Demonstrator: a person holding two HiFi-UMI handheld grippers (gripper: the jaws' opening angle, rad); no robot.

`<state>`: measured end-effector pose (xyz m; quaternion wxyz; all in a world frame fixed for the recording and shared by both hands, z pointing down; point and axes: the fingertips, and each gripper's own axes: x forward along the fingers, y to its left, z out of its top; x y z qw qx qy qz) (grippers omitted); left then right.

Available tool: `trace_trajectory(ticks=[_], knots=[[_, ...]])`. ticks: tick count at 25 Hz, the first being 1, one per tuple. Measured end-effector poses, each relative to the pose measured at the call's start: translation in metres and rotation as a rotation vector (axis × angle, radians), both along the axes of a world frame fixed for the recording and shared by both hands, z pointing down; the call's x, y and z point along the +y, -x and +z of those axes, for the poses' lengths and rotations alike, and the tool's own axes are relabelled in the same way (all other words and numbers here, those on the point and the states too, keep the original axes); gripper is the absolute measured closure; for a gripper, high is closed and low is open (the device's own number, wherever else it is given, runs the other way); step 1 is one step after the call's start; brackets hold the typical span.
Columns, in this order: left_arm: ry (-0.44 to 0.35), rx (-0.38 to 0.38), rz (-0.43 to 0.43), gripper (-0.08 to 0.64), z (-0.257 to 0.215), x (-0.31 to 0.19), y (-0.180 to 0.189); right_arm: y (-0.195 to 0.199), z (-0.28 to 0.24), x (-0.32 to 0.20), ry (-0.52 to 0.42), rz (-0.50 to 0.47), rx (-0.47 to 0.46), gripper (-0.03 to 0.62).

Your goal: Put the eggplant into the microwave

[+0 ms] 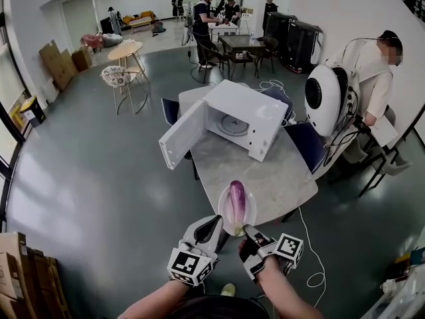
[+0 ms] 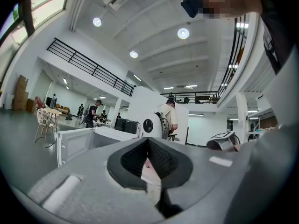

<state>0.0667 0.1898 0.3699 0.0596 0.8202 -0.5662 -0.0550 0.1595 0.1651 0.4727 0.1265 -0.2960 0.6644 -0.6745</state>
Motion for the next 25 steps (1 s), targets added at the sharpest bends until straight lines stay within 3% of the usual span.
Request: trace_trajectory(ticks=[10,25], knots=[[-0.004,0.008,0.072,0.552,0.001,-0.047,0.065,0.064,0.001,-0.039,0.001,0.071,0.015,0.571],[0.001,0.021,0.135,0.552,0.003,-0.088,0.109,0.106,0.001,-0.09,-0.014,0.139,0.03,0.571]])
